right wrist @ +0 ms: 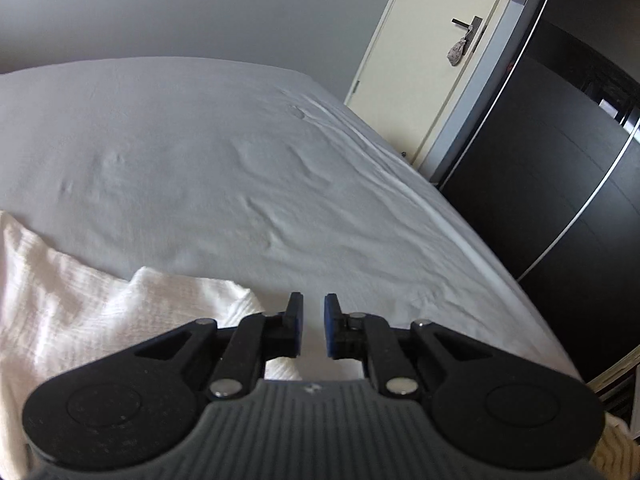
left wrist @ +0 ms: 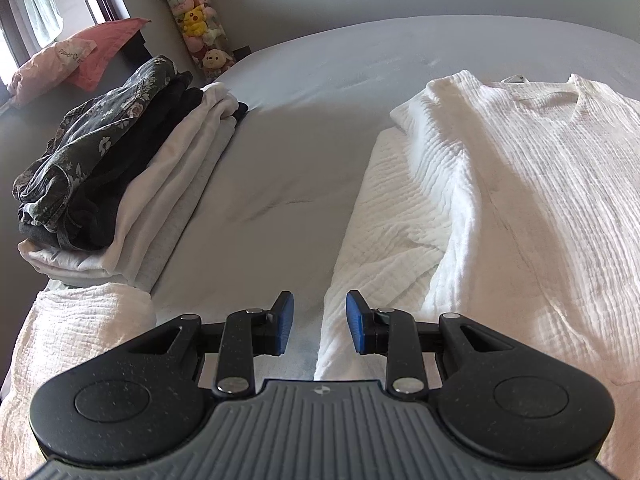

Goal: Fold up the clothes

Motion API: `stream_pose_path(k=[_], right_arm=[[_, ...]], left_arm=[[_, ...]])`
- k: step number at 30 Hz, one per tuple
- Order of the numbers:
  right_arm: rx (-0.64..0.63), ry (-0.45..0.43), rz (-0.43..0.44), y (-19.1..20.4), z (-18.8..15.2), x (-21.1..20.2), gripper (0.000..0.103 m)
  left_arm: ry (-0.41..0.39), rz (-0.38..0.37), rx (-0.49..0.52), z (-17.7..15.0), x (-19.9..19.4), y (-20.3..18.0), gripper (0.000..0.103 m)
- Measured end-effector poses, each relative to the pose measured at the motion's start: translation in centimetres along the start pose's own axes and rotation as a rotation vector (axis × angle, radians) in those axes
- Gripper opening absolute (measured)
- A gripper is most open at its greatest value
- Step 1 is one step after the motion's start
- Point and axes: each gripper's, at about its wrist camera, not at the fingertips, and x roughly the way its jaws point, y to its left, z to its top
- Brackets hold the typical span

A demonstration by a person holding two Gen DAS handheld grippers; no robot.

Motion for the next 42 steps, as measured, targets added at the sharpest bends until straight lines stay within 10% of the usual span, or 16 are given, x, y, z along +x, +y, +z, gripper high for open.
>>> stream_pose_path(k=[15,24,30,32,35,42], right_arm=[[0.175,-0.022,0.453,6.2,-19.5,-14.0,0.019],[0.153,-0.1,0.646,9.6,-22.3,-13.6,0.024],[0.233,-0.051,0.688,9.1,-22.5,-11.4,0.026],[0.248,-0.05,0.696,9.0,-22.5,-11.3,0.027],[0.26,-0.052,0.708,8.9,-22.5,-11.3,0.027],[0.242,-0.056,0.709,9.2,-22.3,-11.7,0.027]], left_arm=[[0.017,-0.149,-0.205,-1.4,-2.8,3.9,0.048],[0.157,-0.271,-0.486,-4.1,-1.9,8.3,0.05],[0.225,-0.285,-0.475,-4.2,-0.2,7.1,0.054],[0.262,-0.295,-0.476,-4.4,0.8,6.5,0.049],[0.223,-0.296,-0.466,-4.0,1.0,6.1,0.004],[-0.044,-0.164,-0.547,-1.8,-2.3,8.2,0.003]])
